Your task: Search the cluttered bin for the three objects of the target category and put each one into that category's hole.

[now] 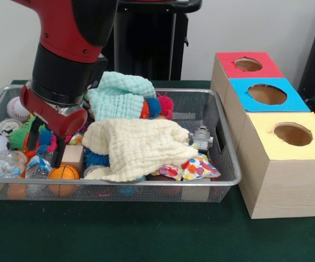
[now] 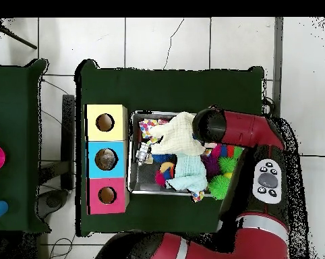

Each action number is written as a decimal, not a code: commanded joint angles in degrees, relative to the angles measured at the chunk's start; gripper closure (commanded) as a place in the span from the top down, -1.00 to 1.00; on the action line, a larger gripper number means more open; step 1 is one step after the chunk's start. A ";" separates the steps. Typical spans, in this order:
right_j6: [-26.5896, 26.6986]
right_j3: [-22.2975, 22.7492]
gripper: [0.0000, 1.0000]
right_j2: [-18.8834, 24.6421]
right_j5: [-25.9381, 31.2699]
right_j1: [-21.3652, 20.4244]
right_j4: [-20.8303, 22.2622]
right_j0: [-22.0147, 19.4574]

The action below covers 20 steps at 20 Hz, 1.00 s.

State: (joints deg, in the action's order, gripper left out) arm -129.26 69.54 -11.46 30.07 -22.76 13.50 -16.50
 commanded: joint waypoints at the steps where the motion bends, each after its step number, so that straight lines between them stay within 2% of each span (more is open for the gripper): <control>1: 5.27 0.97 1.00 3.54 -1.13 4.50 5.76 0.33; 13: 2.88 -3.84 1.00 1.03 -0.48 7.95 9.51 0.28; 20: 1.84 -4.64 1.00 0.81 -0.21 8.29 10.46 0.14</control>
State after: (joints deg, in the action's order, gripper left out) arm -129.26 66.49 -12.10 30.05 -16.43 20.97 -16.32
